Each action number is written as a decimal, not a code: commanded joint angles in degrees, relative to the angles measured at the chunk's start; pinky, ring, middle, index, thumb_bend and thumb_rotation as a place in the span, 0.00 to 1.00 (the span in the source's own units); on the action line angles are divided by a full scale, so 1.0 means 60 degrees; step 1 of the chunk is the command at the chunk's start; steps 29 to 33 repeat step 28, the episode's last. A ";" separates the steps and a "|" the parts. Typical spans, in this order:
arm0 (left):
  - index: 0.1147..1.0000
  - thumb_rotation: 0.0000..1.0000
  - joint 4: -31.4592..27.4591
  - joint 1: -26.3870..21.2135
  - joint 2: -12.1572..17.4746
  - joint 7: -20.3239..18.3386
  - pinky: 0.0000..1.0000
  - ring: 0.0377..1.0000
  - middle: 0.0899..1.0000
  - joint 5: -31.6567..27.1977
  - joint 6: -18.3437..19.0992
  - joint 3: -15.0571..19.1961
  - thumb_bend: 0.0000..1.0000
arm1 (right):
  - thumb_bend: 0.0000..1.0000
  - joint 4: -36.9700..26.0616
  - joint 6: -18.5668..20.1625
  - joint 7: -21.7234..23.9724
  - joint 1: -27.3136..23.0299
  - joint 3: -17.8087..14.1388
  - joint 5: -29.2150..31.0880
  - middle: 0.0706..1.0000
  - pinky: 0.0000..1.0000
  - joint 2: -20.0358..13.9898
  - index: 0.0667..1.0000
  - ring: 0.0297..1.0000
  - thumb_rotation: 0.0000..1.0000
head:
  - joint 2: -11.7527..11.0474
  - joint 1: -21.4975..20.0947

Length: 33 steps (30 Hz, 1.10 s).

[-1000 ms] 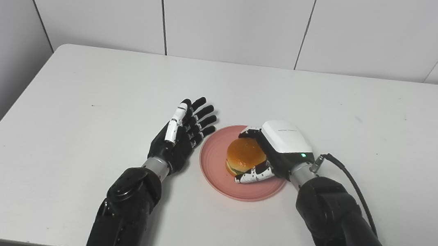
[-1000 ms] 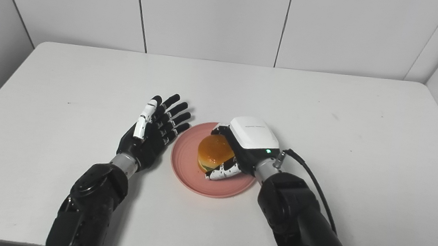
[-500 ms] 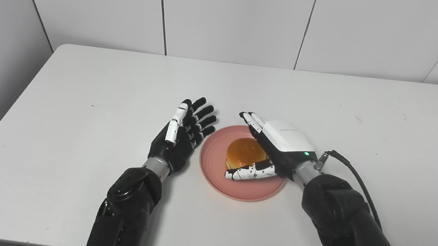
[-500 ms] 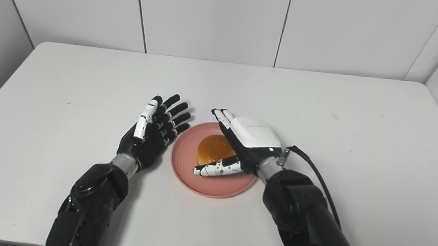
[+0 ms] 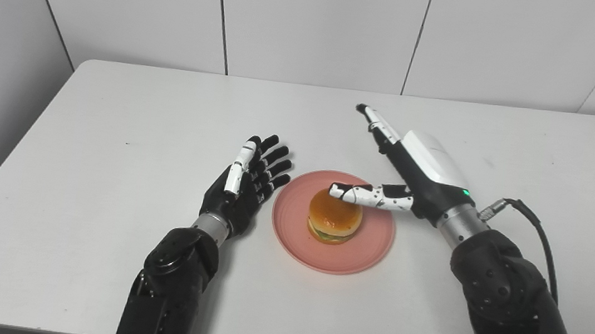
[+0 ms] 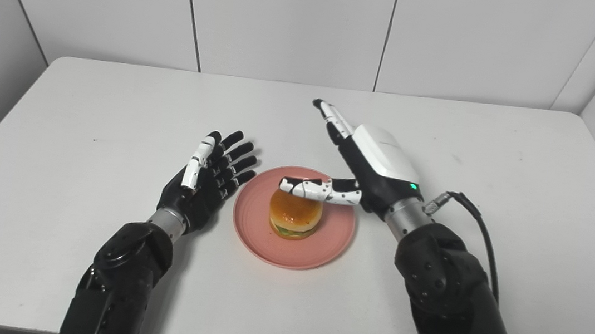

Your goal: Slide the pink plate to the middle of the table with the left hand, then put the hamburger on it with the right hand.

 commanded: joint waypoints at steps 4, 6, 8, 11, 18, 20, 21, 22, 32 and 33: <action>0.97 1.00 -0.0773 0.0280 0.0333 0.0056 0.99 0.98 0.98 0.1011 -0.1340 -0.0261 0.40 | 0.86 0.0264 -0.0667 -0.1244 0.0530 -0.1300 0.1833 0.96 0.86 0.0559 1.00 0.94 0.97 | 0.0017 -0.0073; 1.00 1.00 -0.0913 0.0488 0.0456 0.0019 1.00 1.00 1.00 0.1332 -0.1679 -0.0372 0.43 | 0.88 0.0455 -0.0353 -0.1041 0.0679 -0.1935 0.3373 0.99 0.97 0.0907 1.00 0.99 1.00 | 0.0019 -0.0085; 1.00 1.00 -0.1012 0.0723 0.0527 0.0006 1.00 1.00 1.00 0.1593 -0.2102 -0.0469 0.44 | 0.92 0.0592 0.0213 -0.0723 0.0778 -0.2484 0.4936 1.00 0.99 0.1226 1.00 1.00 1.00 | 0.0034 -0.0087; 1.00 1.00 -0.1057 0.1031 0.0556 0.0086 1.00 1.00 1.00 0.1947 -0.2626 -0.0578 0.42 | 0.90 0.0774 0.0421 -0.0655 0.0974 -0.2768 0.5959 1.00 1.00 0.1401 1.00 1.00 1.00 | 0.0055 -0.0057; 1.00 1.00 -0.0922 0.1786 0.0429 0.0197 1.00 1.00 1.00 0.2341 -0.3498 -0.0688 0.35 | 0.78 0.1671 -0.0269 -0.0993 0.1685 -0.2920 0.6806 1.00 1.00 0.1640 1.00 1.00 1.00 | 0.0060 -0.0031; 1.00 1.00 -0.0874 0.1900 0.0468 0.0169 1.00 1.00 1.00 0.2357 -0.3634 -0.0706 0.36 | 0.69 0.1853 -0.0392 -0.1050 0.1749 -0.2935 0.6970 1.00 1.00 0.1683 1.00 1.00 1.00 | 0.0062 -0.0015; 1.00 1.00 -0.0850 0.1937 0.0490 0.0157 1.00 1.00 1.00 0.2350 -0.3668 -0.0707 0.36 | 0.67 0.1932 -0.0430 -0.1091 0.1765 -0.2930 0.7019 1.00 1.00 0.1700 1.00 1.00 1.00 | 0.0059 0.0015; 1.00 1.00 -0.0810 0.1960 0.0508 0.0144 1.00 1.00 1.00 0.2333 -0.3686 -0.0704 0.37 | 0.63 0.2012 -0.0486 -0.1157 0.1775 -0.2929 0.7051 1.00 1.00 0.1717 1.00 1.00 1.00 | 0.0055 0.0027; 1.00 1.00 -0.0536 0.1963 0.0612 0.0007 1.00 1.00 1.00 0.2233 -0.3776 -0.0690 0.38 | 0.46 0.2693 -0.1218 -0.1264 0.1695 -0.2857 0.7099 1.00 1.00 0.1607 1.00 1.00 1.00 | 0.0025 0.0124; 1.00 1.00 -0.0536 0.1963 0.0612 0.0007 1.00 1.00 1.00 0.2233 -0.3776 -0.0690 0.38 | 0.46 0.2693 -0.1218 -0.1264 0.1695 -0.2857 0.7099 1.00 1.00 0.1607 1.00 1.00 1.00 | 0.0025 0.0124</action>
